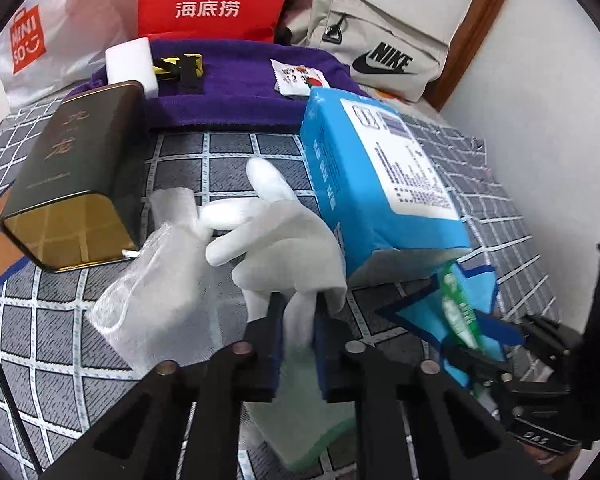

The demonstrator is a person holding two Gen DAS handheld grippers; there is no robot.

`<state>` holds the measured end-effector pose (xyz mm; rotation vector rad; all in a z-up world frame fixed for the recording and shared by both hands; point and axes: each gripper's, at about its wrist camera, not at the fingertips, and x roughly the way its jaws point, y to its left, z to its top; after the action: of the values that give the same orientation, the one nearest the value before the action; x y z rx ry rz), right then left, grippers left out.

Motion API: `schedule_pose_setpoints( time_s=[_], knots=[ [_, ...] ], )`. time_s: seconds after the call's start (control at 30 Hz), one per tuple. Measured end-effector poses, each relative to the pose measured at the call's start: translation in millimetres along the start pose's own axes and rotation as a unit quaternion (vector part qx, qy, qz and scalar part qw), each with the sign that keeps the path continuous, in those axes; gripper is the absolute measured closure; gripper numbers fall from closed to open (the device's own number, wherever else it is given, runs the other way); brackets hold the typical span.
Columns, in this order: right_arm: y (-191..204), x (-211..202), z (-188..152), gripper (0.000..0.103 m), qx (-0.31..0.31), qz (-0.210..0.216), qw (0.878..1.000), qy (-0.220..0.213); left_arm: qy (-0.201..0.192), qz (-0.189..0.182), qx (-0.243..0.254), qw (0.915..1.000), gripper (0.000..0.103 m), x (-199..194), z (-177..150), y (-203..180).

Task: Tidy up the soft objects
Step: 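Lift the green sachet with the right tool while the left tool grasps the white glove, then carry the green sachet with the right tool while the left tool carries the glove to the towel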

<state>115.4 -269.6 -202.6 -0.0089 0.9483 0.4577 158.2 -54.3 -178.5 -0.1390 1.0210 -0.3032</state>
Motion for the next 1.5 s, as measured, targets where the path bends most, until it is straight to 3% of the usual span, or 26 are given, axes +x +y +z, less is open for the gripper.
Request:
schedule_pose_setpoints(
  time_s=[0.53,0.9,1.5],
  knots=[
    [21,-7,3,0.061,-0.006,0.000,1.000,0.006,-0.051,0.000,-0.035,0.9981,0.092,-60,-7,27],
    [35,-39,17,0.061,-0.018,0.005,0.999,-0.028,-0.077,0.010,-0.041,0.9961,0.092,-93,-4,35],
    [35,-55,101,0.061,-0.002,-0.005,0.997,-0.073,-0.106,0.015,-0.041,0.9934,0.092,-121,36,42]
  ],
)
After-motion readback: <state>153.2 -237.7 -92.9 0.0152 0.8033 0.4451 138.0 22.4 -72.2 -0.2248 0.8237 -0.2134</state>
